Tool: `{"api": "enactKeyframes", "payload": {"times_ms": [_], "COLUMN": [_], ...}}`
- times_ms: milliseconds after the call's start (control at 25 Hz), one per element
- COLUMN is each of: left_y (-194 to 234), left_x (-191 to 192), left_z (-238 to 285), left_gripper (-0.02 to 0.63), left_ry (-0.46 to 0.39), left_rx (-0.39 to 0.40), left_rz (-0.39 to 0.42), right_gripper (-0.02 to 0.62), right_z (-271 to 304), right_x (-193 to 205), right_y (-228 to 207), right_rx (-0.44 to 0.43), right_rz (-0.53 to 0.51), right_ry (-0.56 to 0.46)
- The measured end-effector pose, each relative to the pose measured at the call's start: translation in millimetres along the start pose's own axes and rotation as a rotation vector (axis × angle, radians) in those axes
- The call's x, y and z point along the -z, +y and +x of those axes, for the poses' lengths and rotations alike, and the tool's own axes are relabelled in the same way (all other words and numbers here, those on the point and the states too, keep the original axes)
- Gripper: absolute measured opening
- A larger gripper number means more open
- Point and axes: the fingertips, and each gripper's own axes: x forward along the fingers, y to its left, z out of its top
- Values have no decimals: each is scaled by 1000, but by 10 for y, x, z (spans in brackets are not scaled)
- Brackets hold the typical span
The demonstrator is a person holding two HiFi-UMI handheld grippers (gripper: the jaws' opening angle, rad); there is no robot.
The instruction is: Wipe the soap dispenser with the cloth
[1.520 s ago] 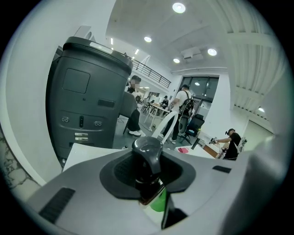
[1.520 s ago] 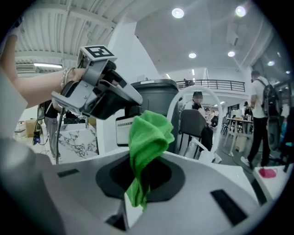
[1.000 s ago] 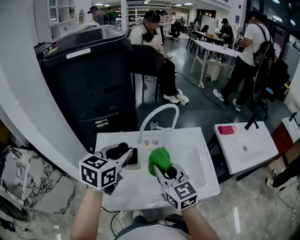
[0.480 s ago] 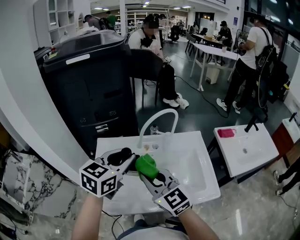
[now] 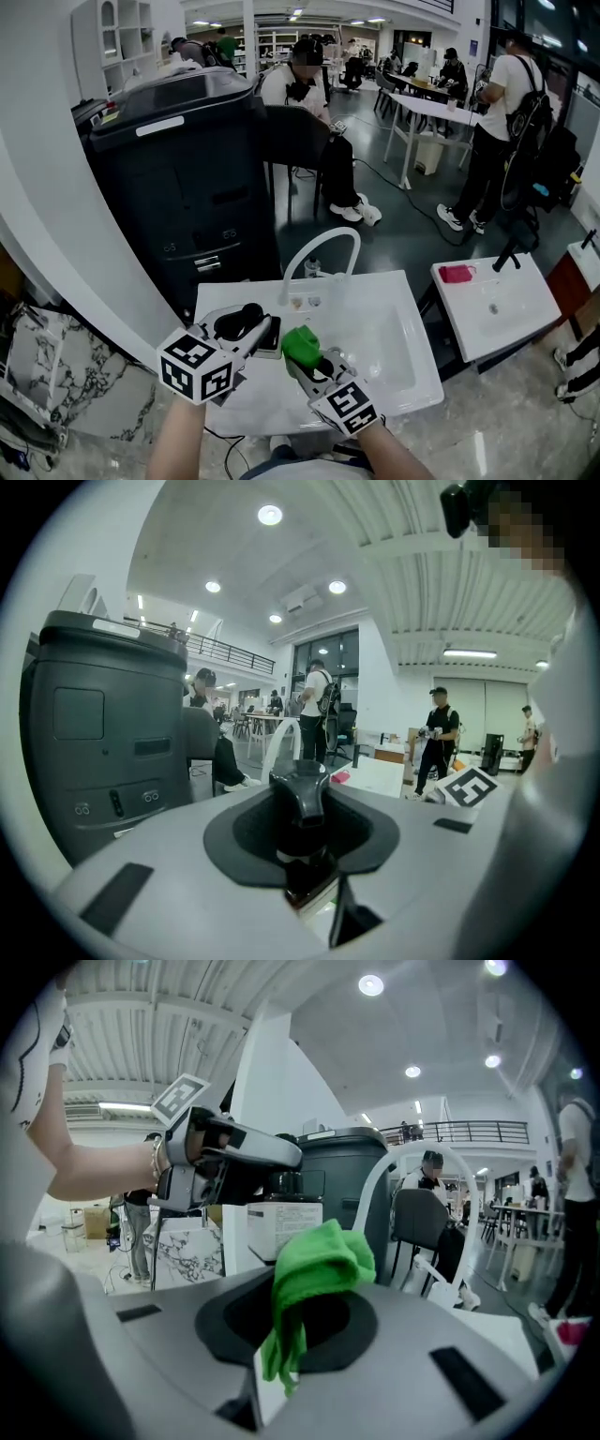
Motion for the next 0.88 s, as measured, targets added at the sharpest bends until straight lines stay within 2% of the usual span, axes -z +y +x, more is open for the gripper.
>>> {"api": "enactKeyframes", "payload": {"times_ms": [120,320,400,720,880], "left_y": [-43,-207,-281,-388,-414], "left_x": [24,70,82,51,-72], "left_z": [-31,-71,-77,-132,-206], "left_gripper": [104,104,104,104,104], "left_ry": [-6,-19,-27,-86,-155], "left_rx": [17,68,89,149,184], "left_rz": [58,217,250,243,208], "right_gripper": [46,46,46,46,46], "right_z": [-92,-231,-218,-88,-7], "right_x": [-143,-509,-604,-419,-161], "right_y": [-27,-122,-116,-17,-39], "right_rx": [6,42,34,22,33], "right_rz": [41,32,41,69,87], "right_ry": [-57,-171,-198,-153,-62]}}
